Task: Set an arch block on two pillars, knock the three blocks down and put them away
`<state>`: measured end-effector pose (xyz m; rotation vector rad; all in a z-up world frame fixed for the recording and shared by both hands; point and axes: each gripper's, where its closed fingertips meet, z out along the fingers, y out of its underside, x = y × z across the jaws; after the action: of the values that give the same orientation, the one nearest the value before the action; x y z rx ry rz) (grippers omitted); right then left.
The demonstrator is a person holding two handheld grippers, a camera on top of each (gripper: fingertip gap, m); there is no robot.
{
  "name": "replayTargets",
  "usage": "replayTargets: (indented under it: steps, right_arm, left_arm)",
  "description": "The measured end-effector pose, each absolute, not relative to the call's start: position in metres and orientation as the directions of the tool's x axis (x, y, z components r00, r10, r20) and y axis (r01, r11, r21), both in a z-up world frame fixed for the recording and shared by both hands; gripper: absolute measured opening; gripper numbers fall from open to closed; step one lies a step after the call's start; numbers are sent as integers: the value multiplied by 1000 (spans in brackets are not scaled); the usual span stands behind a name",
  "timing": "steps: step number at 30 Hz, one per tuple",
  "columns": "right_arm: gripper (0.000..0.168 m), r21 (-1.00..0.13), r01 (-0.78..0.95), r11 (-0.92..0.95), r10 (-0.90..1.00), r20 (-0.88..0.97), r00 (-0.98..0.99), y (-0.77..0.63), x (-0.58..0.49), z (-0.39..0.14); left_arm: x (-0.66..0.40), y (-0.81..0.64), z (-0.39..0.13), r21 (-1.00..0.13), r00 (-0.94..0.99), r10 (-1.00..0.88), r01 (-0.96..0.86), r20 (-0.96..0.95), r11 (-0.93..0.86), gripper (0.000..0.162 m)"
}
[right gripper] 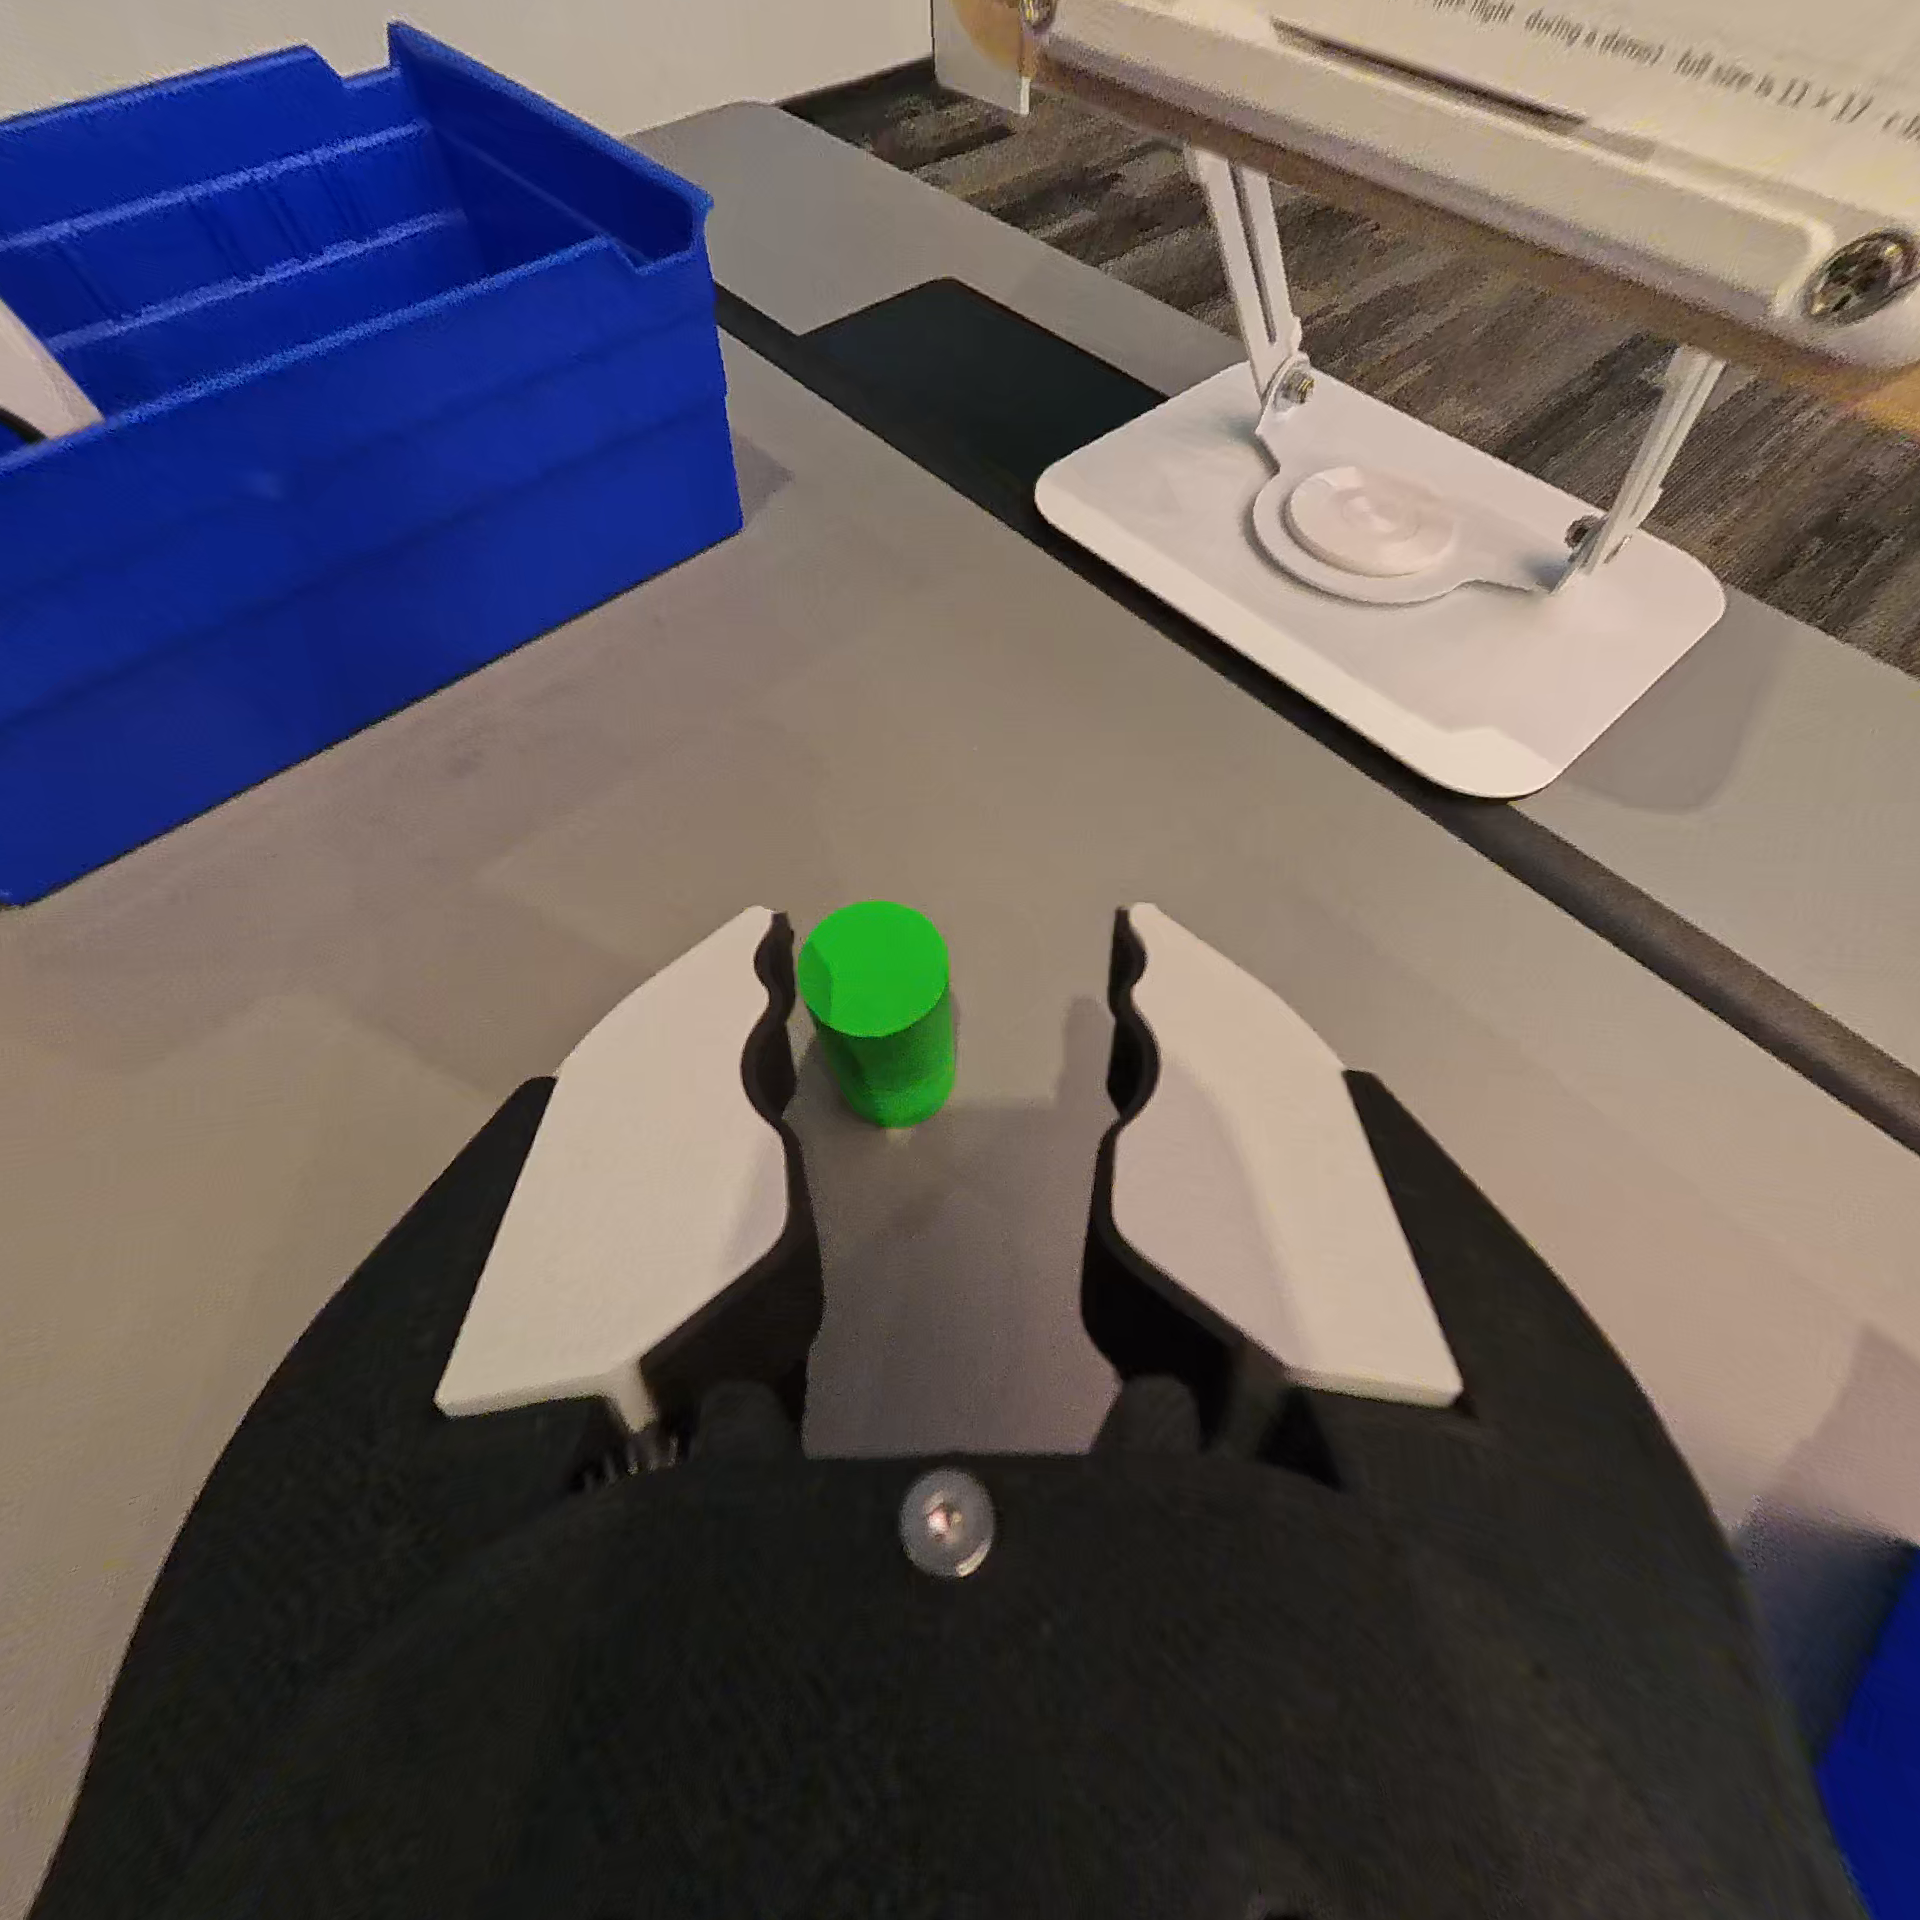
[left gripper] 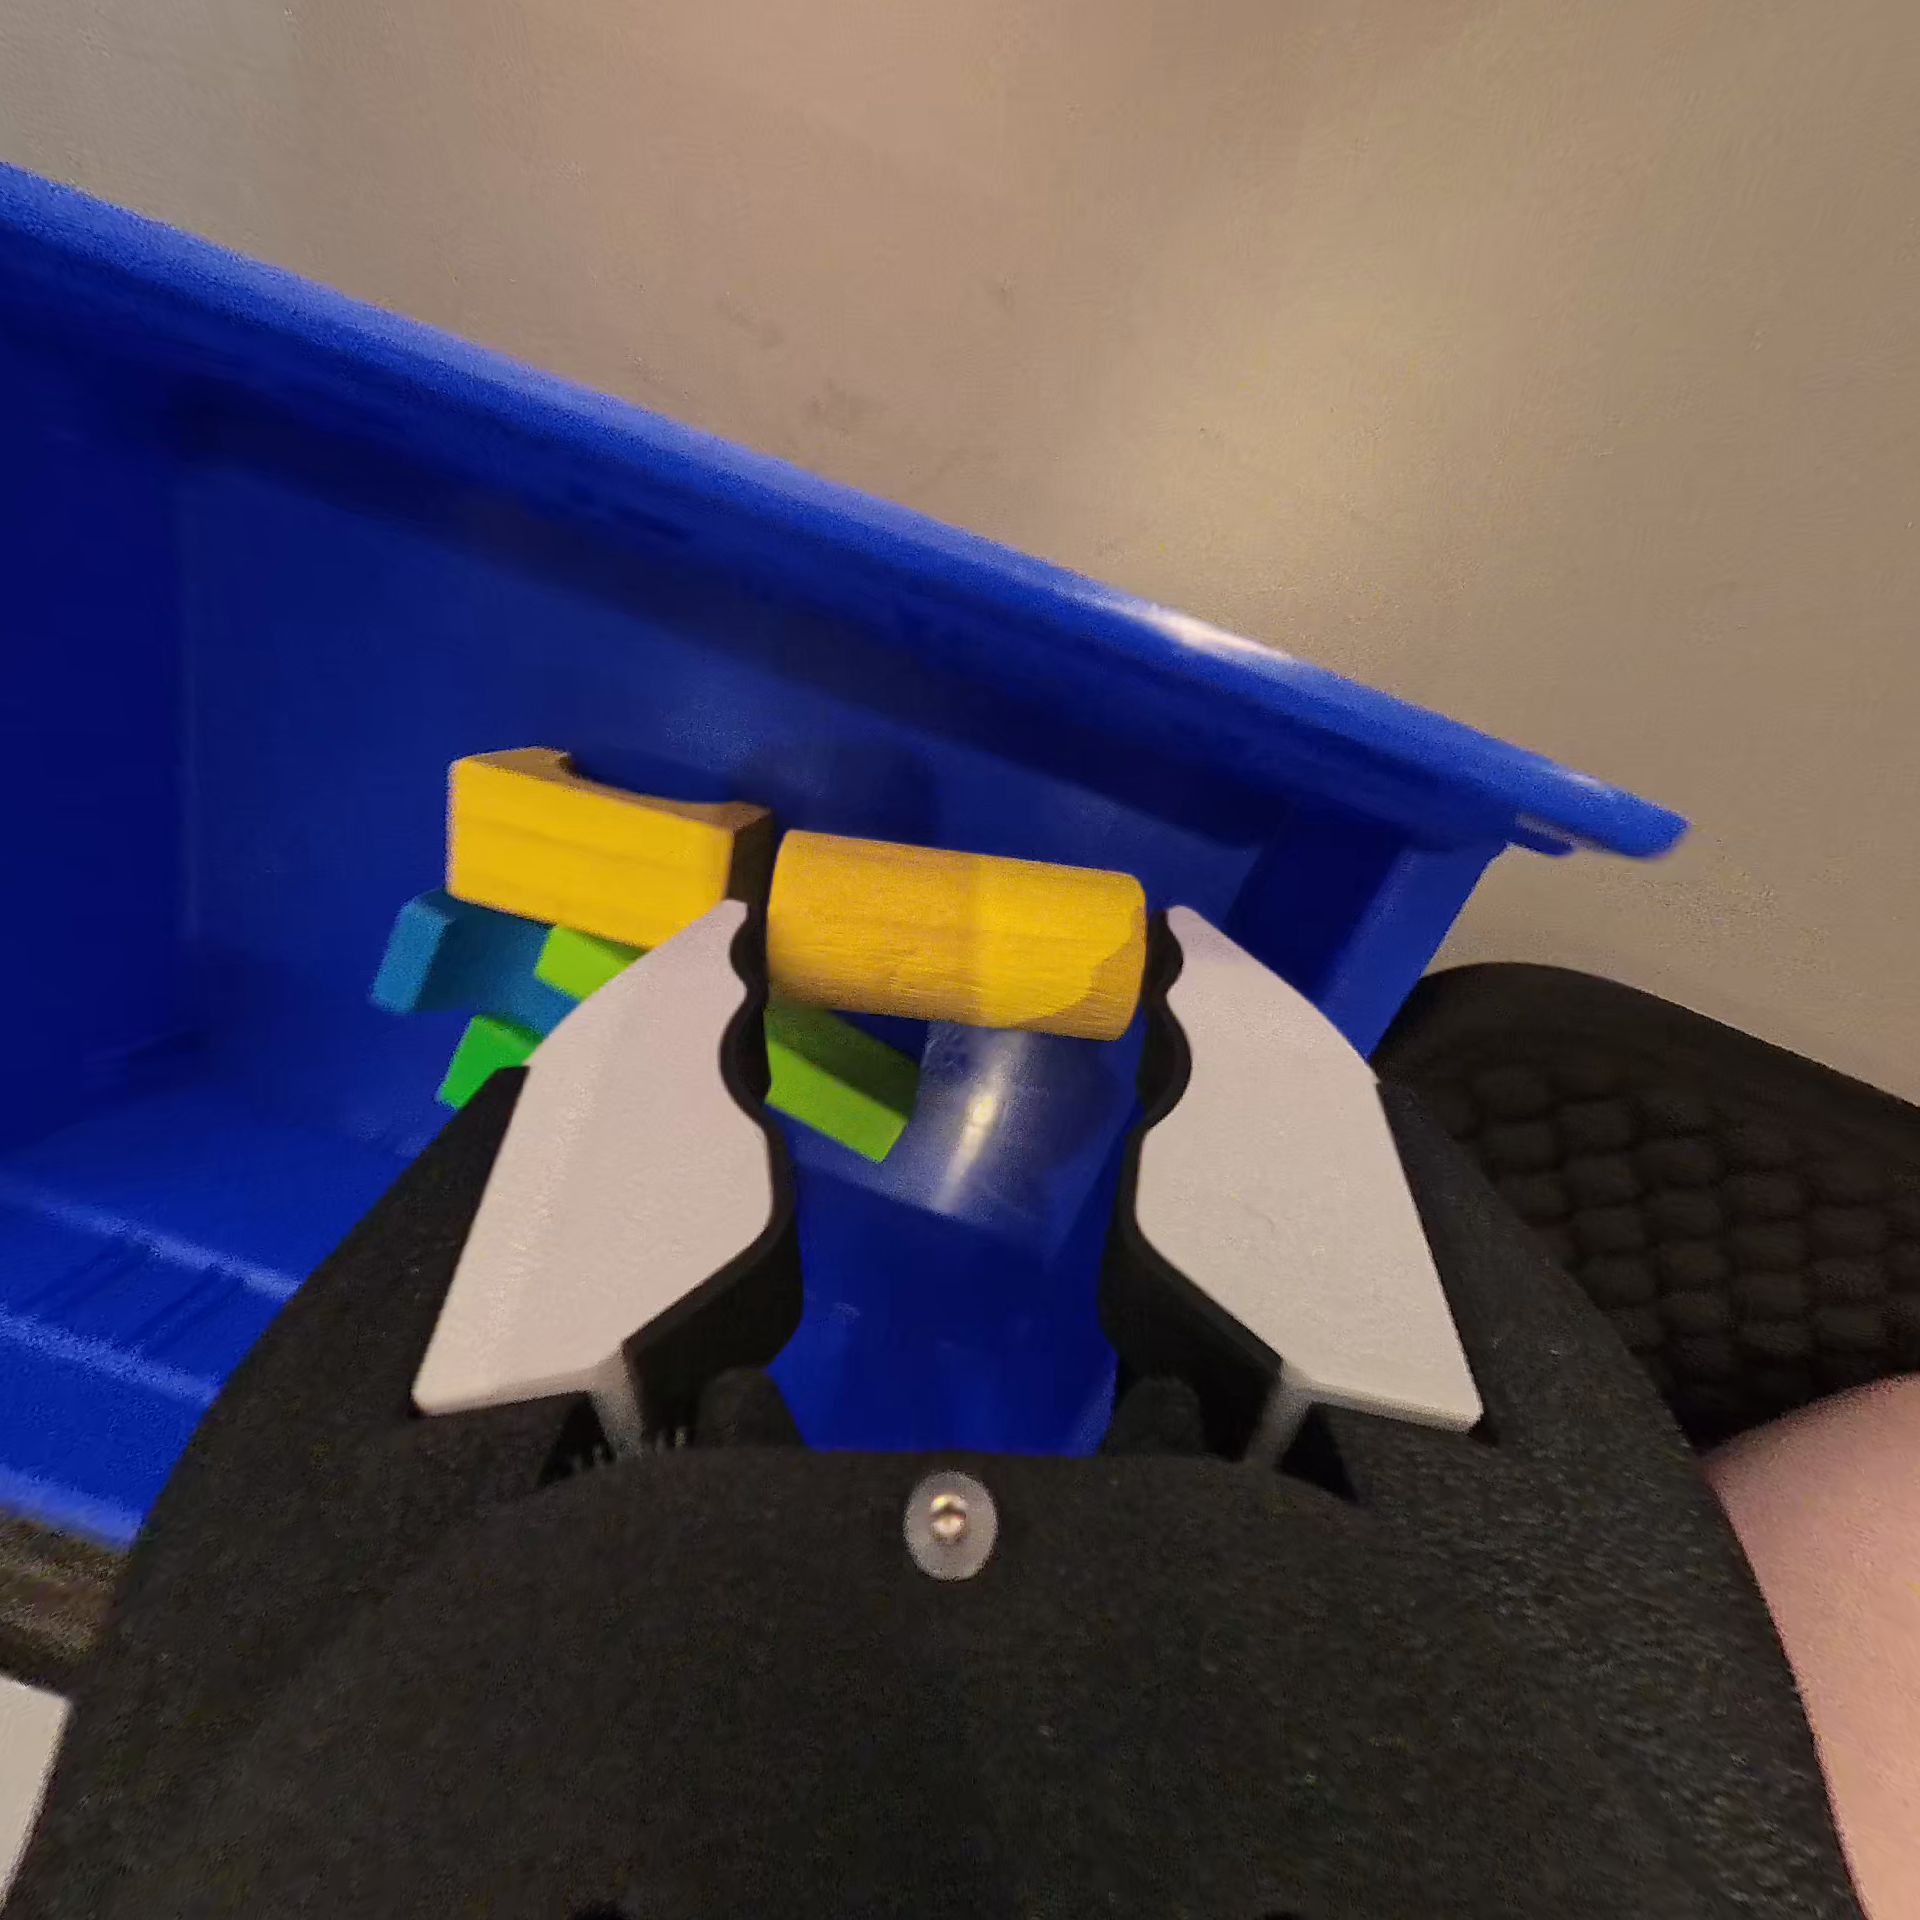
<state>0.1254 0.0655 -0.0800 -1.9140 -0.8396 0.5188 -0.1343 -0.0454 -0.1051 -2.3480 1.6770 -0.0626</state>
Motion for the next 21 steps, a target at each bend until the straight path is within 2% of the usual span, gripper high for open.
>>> replayTargets:
  steps: [4, 6, 8, 11, 13, 14, 17, 18, 19, 21]
  right_arm:
    - [66, -924, 283, -256, 722, 12, 692, 60, 126, -49]
    - [65, -961, 229, -155, 715, 51, 698, 50, 121, -18]
    - [65, -984, 138, -114, 782, -4, 623, 24, 100, 10]
    - [63, -938, -40, -345, 909, -344, 234, -43, 52, 38]
    - [63, -836, -52, -546, 838, -545, -40, -80, 33, 47]
    - [63, -789, -37, -614, 786, -607, -117, -90, 27, 47]
    - [59, -713, -19, -701, 694, -674, -254, -106, 20, 49]
    - [54, -700, -10, -714, 669, -678, -305, -111, 20, 51]
    - [39, -697, 4, -718, 648, -670, -362, -118, 22, 55]
    - [33, -713, 50, -699, 651, -664, -368, -122, 23, 51]
  left_arm:
    - [-136, -43, -55, -375, 353, -899, -895, -260, -243, 70]
    - [-119, -46, -22, -482, 321, -881, -867, -348, -126, 70]
    - [-85, -61, 9, -589, 249, -887, -808, -388, 31, 69]
    - [-33, -86, 43, -666, 138, -869, -701, -476, 254, 70]
    - [-4, -97, 56, -681, 102, -838, -639, -535, 357, 69]
    - [9, -103, 60, -686, 86, -829, -612, -552, 393, 69]
    - [36, -121, 52, -692, -2, -847, -577, -531, 435, 69]
    - [41, -122, 48, -680, -15, -843, -583, -538, 444, 69]
    - [44, -122, 45, -672, -24, -839, -586, -543, 452, 70]
    - [47, -124, 43, -679, -38, -845, -576, -534, 455, 69]
